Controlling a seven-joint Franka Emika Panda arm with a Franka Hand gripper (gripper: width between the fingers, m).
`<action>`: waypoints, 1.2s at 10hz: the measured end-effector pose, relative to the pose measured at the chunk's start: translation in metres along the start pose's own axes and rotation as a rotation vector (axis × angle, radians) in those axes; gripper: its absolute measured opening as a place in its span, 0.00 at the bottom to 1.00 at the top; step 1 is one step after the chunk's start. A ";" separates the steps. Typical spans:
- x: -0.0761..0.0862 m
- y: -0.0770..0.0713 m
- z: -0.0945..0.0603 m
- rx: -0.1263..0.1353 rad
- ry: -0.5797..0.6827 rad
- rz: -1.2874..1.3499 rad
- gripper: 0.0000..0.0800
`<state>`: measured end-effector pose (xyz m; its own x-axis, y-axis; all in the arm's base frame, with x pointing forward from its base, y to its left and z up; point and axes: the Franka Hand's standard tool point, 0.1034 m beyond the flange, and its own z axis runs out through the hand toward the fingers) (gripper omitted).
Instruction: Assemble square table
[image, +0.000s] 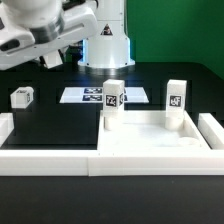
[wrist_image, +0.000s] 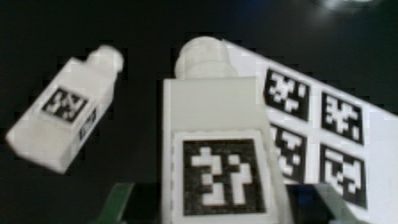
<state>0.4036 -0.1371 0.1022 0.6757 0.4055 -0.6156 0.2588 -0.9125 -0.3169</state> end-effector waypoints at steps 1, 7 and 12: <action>-0.001 0.000 0.000 -0.004 0.067 0.005 0.36; 0.064 -0.035 -0.126 -0.084 0.499 -0.020 0.36; 0.063 -0.019 -0.123 -0.136 0.803 0.001 0.36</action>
Offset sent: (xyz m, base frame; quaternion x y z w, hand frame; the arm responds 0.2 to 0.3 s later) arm 0.0899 0.0453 0.0505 0.0559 0.1858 0.0299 0.9805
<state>0.5268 -0.1013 0.1582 0.9515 0.2889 0.1058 0.3047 -0.9324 -0.1946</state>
